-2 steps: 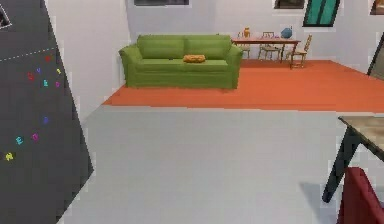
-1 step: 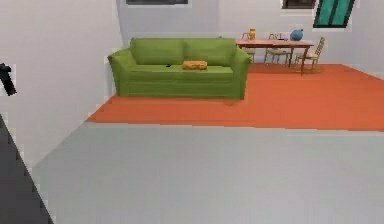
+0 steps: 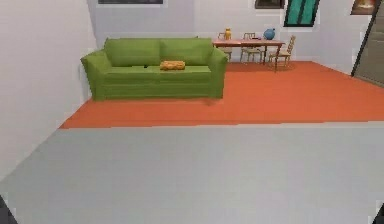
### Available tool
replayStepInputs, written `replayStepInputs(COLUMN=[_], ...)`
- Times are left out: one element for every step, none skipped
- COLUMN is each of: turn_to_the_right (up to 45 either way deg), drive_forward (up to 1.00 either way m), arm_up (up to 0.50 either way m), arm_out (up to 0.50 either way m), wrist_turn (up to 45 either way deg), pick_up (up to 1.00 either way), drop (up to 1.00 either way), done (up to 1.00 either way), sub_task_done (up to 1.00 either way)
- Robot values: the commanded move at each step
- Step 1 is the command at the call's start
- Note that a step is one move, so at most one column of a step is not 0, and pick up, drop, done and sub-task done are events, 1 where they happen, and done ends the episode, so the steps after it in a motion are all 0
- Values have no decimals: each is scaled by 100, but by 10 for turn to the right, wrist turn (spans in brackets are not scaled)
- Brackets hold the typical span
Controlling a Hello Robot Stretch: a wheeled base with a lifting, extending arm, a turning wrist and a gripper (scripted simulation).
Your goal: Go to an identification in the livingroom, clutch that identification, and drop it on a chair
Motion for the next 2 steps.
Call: replayStepInputs(turn_to_the_right=[0, 210], drive_forward=[40, 0], arm_up=[0, 0], arm_out=[0, 0], wrist_turn=[0, 0], pick_up=[0, 0], drop=[0, 0], done=[0, 0], sub_task_done=[0, 0])
